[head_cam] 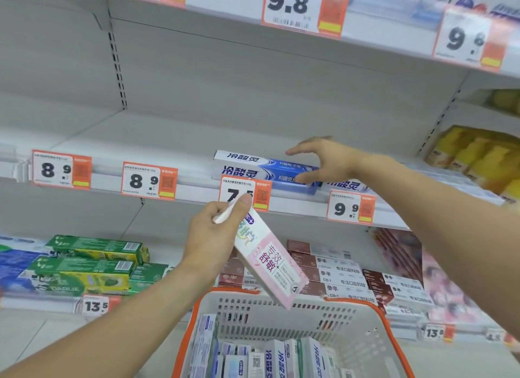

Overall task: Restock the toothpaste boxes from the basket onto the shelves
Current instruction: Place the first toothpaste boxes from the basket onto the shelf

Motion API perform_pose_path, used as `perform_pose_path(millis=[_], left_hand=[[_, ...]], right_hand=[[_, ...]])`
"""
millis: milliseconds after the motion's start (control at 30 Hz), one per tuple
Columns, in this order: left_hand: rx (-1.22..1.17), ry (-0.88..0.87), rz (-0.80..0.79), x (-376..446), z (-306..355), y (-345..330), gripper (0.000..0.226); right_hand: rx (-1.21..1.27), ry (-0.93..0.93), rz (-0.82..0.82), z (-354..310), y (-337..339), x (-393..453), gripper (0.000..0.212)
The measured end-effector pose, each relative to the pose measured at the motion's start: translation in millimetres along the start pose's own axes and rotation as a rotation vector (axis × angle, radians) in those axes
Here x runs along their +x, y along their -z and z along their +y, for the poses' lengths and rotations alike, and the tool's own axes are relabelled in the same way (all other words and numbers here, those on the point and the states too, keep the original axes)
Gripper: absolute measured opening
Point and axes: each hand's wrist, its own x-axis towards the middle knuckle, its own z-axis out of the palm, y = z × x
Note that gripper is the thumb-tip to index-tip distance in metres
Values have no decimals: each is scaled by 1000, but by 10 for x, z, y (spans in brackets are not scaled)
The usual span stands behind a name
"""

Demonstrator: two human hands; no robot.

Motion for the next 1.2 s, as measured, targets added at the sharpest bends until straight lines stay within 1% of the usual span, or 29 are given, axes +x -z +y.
perform_pose_path(millis=[33, 100, 167, 300, 400, 467, 533, 600, 667, 733, 800, 867, 967, 1000, 1067, 1133, 1200], left_hand=[[-1, -3, 0, -1, -2, -16, 49], [-4, -9, -3, -2, -10, -46, 48], [1, -11, -11, -6, -21, -71, 47], [-8, -10, -31, -28, -40, -125, 43], [-11, -21, -40, -43, -50, -148, 43], [-2, -30, -39, -64, -65, -158, 50], [13, -43, -26, -88, -83, -167, 58], [27, -49, -14, -111, -97, -178, 60], [27, -47, -6, -131, -105, -197, 58], [15, -41, 2, -151, -108, -225, 56], [0, -38, 14, -180, -113, -247, 50], [-3, -38, 21, -218, -112, -261, 44], [-12, -40, 42, -259, -112, -275, 41], [-16, -41, 48, -262, -110, -280, 41], [-35, -42, 50, -267, -88, -300, 40], [-37, -42, 44, -260, -73, -321, 44], [-37, -43, 43, -249, -67, -330, 45]], right_hand=[[-42, -23, -24, 30, -12, -32, 64], [-39, -64, -83, 105, -82, -91, 60], [5, -85, -75, 162, -182, -141, 56], [-19, -83, 47, 199, -355, -298, 58], [98, -62, 168, 273, -444, -464, 60], [148, -93, 232, 350, -462, -548, 59], [144, -108, 258, 385, -475, -600, 56], [144, -102, 298, 367, -503, -613, 53], [110, -91, 326, 325, -533, -610, 52], [63, -116, 316, 301, -557, -605, 53], [18, -145, 311, 270, -583, -608, 56], [22, -96, 331, 186, -609, -611, 57], [-30, 29, 316, 6, -656, -551, 50], [-38, 30, 325, -24, -661, -516, 47], [-42, 8, 406, -19, -637, -458, 34], [-52, -13, 477, 29, -616, -420, 23], [-31, -28, 475, 66, -609, -403, 21]])
